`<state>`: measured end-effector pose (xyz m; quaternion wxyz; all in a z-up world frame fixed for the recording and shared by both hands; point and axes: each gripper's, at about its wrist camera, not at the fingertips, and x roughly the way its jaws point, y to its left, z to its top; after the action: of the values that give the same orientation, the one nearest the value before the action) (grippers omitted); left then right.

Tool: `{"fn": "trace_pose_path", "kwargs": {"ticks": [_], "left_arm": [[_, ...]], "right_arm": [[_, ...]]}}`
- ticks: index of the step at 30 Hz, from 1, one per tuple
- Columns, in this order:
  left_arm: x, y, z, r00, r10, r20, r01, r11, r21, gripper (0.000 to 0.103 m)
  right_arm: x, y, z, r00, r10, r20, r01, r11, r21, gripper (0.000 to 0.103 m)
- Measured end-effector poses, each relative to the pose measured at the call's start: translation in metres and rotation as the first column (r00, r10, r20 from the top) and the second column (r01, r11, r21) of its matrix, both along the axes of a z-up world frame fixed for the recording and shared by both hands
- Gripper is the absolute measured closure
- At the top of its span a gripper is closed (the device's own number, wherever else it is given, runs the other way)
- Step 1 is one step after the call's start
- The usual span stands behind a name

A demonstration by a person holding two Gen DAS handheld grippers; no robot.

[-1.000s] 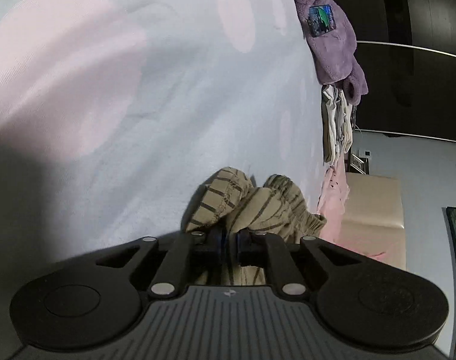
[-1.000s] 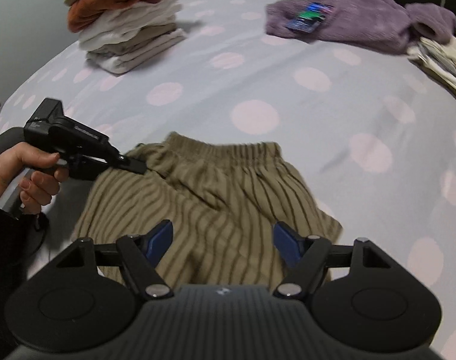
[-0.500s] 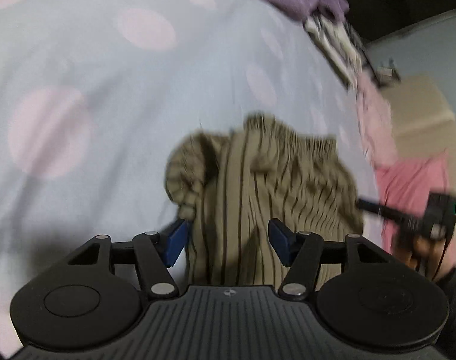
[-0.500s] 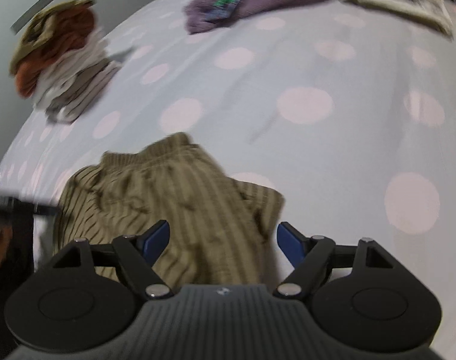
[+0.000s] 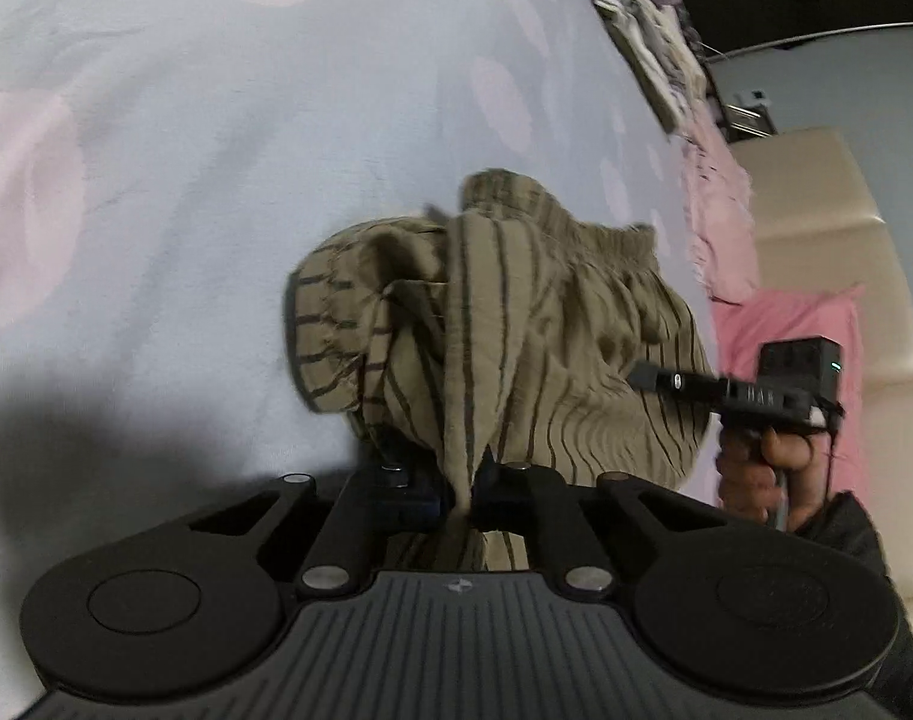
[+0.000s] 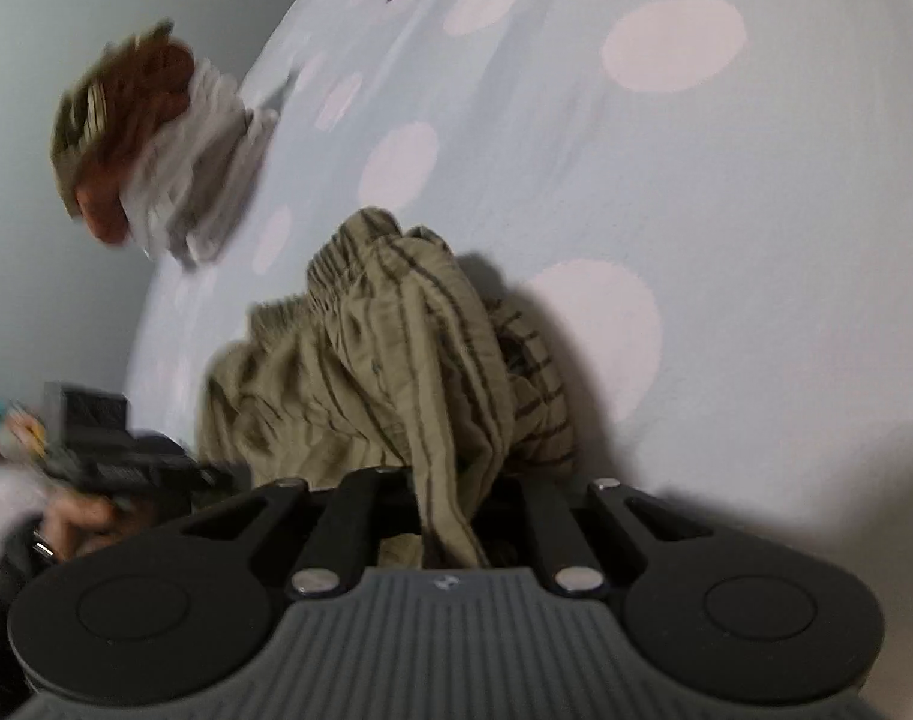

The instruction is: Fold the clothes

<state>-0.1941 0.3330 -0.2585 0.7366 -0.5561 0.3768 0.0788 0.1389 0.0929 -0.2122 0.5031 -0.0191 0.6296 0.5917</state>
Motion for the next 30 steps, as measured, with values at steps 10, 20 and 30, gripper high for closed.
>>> {"fn": "trace_pose_path", "kwargs": {"ticks": [10, 20, 30], "left_arm": [[-0.043, 0.031, 0.033, 0.957, 0.101, 0.272, -0.059, 0.986, -0.159, 0.098], [-0.042, 0.096, 0.154, 0.924, -0.008, 0.383, 0.012, 1.0, -0.009, 0.098], [-0.087, 0.241, 0.334, 0.926, 0.058, 0.372, -0.131, 0.976, 0.175, 0.098]], "right_arm": [[0.016, -0.031, 0.036, 0.934, -0.187, -0.306, 0.23, 0.967, 0.111, 0.095], [-0.011, 0.011, 0.112, 0.857, -0.254, -0.447, 0.363, 0.915, 0.176, 0.095], [-0.052, 0.186, 0.225, 0.795, -0.16, -0.585, 0.392, 0.871, 0.295, 0.095]]}}
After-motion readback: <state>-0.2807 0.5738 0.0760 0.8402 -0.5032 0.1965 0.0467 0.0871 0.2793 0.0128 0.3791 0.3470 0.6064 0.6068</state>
